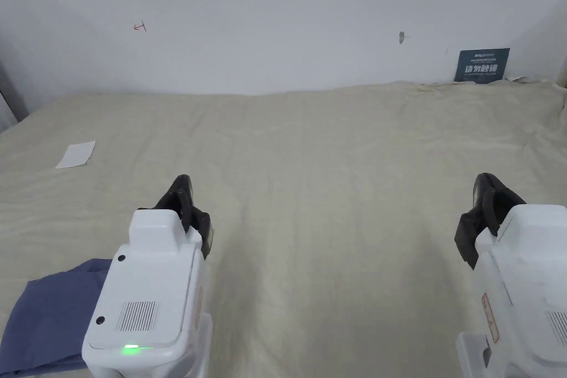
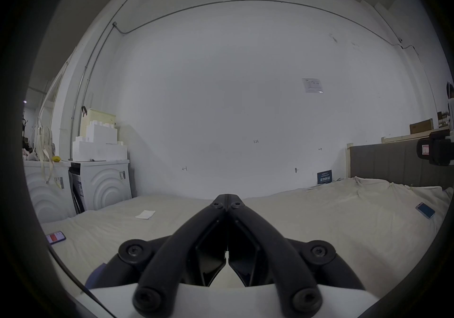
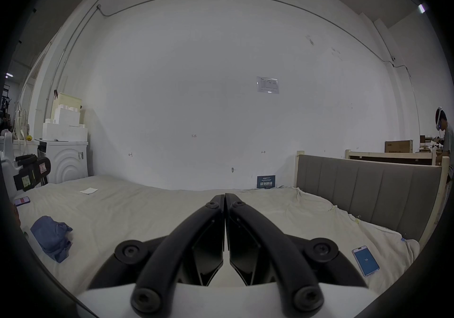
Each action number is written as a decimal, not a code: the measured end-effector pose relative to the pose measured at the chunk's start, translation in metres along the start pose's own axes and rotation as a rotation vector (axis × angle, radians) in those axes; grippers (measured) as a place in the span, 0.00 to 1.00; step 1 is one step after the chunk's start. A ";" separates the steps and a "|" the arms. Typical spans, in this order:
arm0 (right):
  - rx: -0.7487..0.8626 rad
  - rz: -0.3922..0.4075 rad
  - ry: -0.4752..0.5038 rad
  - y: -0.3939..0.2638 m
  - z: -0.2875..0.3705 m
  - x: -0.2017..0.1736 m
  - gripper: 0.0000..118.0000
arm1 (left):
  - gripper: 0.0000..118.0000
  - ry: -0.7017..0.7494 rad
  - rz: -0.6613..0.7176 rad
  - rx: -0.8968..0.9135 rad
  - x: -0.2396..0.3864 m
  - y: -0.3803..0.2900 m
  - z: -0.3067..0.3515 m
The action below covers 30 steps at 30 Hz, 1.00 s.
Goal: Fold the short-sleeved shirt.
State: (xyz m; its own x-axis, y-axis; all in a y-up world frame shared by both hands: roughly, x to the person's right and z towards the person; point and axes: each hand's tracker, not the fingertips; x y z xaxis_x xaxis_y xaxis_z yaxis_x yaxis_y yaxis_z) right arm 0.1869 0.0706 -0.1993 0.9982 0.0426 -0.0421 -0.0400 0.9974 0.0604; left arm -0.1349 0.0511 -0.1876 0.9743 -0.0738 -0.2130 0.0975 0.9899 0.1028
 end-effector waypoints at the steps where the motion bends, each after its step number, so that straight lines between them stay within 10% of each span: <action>1: 0.002 -0.003 0.000 -0.001 0.000 0.001 0.00 | 0.00 -0.001 0.009 -0.007 0.002 -0.001 -0.001; 30: 0.004 -0.003 0.008 -0.003 0.004 0.004 0.00 | 0.00 -0.051 -0.004 -0.013 0.008 -0.004 0.004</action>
State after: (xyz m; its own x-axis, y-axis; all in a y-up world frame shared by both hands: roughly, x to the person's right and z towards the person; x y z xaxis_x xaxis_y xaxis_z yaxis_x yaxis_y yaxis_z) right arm 0.1907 0.0676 -0.1954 0.9979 0.0396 -0.0503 -0.0363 0.9973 0.0638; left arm -0.1263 0.0462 -0.1864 0.9831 -0.0833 -0.1632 0.0988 0.9911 0.0894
